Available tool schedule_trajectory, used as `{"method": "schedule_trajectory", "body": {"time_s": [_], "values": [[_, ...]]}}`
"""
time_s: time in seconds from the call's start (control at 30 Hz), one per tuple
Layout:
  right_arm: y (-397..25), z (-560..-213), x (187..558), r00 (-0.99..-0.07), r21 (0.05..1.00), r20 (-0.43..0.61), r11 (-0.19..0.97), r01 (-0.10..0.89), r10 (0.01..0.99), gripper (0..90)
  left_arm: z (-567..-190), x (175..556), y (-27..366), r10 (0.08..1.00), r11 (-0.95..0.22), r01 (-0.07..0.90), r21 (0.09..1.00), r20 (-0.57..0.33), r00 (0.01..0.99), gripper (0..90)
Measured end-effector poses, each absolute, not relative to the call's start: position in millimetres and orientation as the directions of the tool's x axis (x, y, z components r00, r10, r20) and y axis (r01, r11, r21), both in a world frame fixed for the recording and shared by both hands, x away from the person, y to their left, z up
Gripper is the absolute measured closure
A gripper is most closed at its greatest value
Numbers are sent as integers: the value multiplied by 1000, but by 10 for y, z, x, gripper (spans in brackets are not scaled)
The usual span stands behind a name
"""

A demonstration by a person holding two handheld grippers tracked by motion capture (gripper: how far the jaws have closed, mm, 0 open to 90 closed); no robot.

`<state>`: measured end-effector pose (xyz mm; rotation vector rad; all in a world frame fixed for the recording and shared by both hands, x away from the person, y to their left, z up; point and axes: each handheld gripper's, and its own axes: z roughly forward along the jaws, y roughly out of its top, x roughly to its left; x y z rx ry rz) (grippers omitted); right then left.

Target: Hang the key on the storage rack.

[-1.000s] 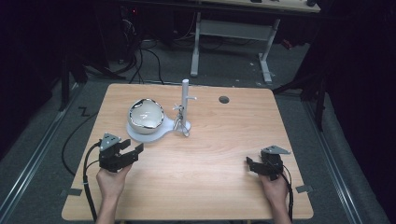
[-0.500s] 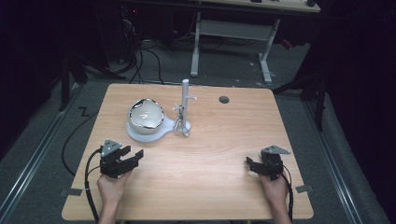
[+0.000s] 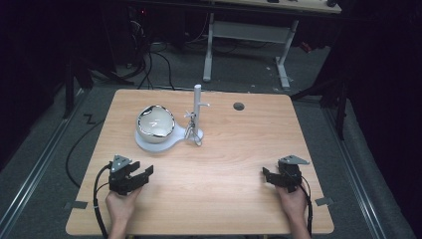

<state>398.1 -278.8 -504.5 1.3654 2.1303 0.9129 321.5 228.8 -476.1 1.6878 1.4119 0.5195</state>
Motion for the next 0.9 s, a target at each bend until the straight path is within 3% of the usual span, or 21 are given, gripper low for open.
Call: {"method": "schedule_trajectory", "body": {"time_s": [0.63,0.9], "values": [[-2788,-5045,3981,-410,732,-18,292,616,912,290,-4938,3163,2204,955,-37,604,796,-150,256,412],[-2788,-5045,3981,-410,732,-19,292,616,912,290,-4990,3160,2076,963,-114,607,787,-63,263,405]]}}
